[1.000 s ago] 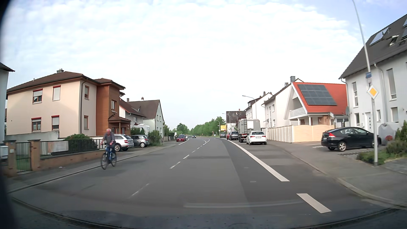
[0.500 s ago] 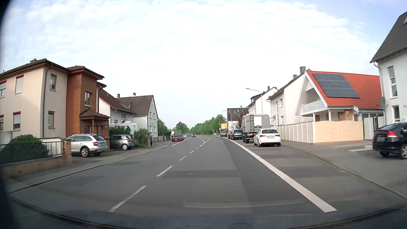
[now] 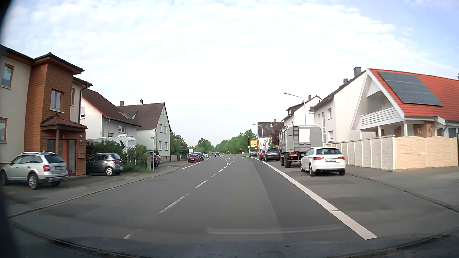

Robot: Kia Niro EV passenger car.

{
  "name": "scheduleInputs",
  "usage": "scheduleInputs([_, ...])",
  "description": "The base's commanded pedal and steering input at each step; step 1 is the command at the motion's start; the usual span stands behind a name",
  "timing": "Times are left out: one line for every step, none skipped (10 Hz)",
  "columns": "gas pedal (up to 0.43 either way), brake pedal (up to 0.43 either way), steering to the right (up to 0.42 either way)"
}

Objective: Follow the waypoints while adhering to traffic rules and regulations

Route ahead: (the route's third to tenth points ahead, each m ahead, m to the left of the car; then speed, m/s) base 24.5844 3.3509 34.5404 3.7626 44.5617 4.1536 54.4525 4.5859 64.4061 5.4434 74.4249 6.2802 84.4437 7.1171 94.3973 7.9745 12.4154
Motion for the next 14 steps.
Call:
scheduleInputs([0.118,0.000,-0.005])
scheduleInputs([0.118,0.000,-0.005])
scheduleInputs([0.118,0.000,-0.005])
scheduleInputs([0.118,0.000,-0.005])
scheduleInputs([0.118,0.000,-0.005])
scheduleInputs([0.118,0.000,-0.005])
scheduleInputs([0.118,0.000,-0.005])
scheduleInputs([0.118,0.000,-0.005])
scheduleInputs([0.118,0.000,-0.005])
scheduleInputs([0.118,0.000,-0.005])
scheduleInputs([0.118,0.000,-0.005])
scheduleInputs([0.118,0.000,-0.005])
scheduleInputs([0.118,0.000,-0.005])
scheduleInputs([0.118,0.000,-0.005])
